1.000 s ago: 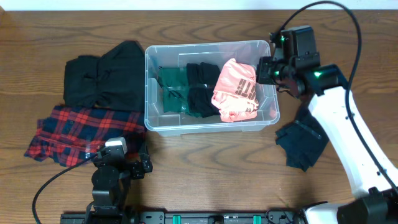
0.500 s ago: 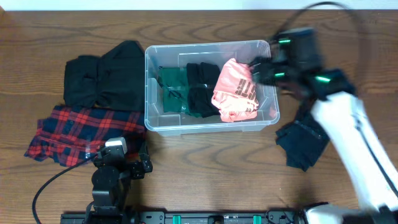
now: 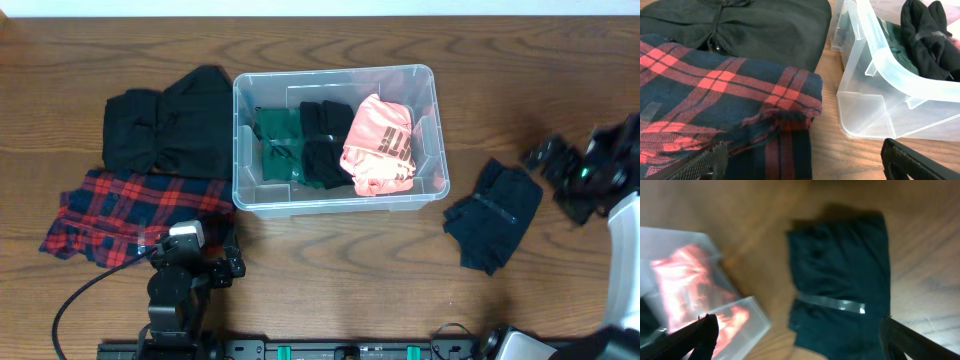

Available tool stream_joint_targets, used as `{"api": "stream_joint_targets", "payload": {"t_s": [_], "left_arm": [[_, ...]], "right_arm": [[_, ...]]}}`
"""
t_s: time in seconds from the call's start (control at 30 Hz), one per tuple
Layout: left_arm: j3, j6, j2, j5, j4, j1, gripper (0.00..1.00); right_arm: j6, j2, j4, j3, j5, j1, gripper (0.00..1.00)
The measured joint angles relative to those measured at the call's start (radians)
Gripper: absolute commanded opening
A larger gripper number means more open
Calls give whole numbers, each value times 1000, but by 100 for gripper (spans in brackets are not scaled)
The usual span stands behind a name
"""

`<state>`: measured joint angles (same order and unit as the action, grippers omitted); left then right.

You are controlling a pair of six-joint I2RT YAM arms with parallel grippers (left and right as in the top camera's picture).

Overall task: Pack container
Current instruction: 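Grasp the remaining black garment with the right gripper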

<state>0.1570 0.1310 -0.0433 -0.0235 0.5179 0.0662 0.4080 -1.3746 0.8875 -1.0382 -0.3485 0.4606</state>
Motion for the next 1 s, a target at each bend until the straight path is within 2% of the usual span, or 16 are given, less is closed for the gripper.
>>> {"api": "stream_joint_targets", "payload": {"t_s": [0.23, 0.47, 0.5, 0.57, 0.67, 0.7, 0.77, 0.87, 1.0], "left_arm": [[0, 0, 0, 0, 0, 0, 98], [0, 0, 0, 0, 0, 0, 98], [0, 0, 0, 0, 0, 0, 98], [0, 0, 0, 0, 0, 0, 98], [0, 0, 0, 0, 0, 0, 98], [0, 0, 0, 0, 0, 0, 98], [0, 0, 0, 0, 0, 0, 98], [0, 0, 0, 0, 0, 0, 98], [0, 0, 0, 0, 0, 0, 98]], "right_arm": [[2, -6, -241, 300, -39, 71, 99], [6, -6, -409, 462, -48, 72, 88], [6, -5, -427, 478, -48, 72, 84], [11, 6, -465, 497, -42, 74, 68], [13, 9, -502, 525, -40, 75, 36], [15, 9, -510, 531, -39, 76, 30], [19, 9, -514, 537, -48, 75, 22], [21, 15, -496, 531, -64, 76, 18], [17, 69, -357, 477, -76, 76, 6]]}}
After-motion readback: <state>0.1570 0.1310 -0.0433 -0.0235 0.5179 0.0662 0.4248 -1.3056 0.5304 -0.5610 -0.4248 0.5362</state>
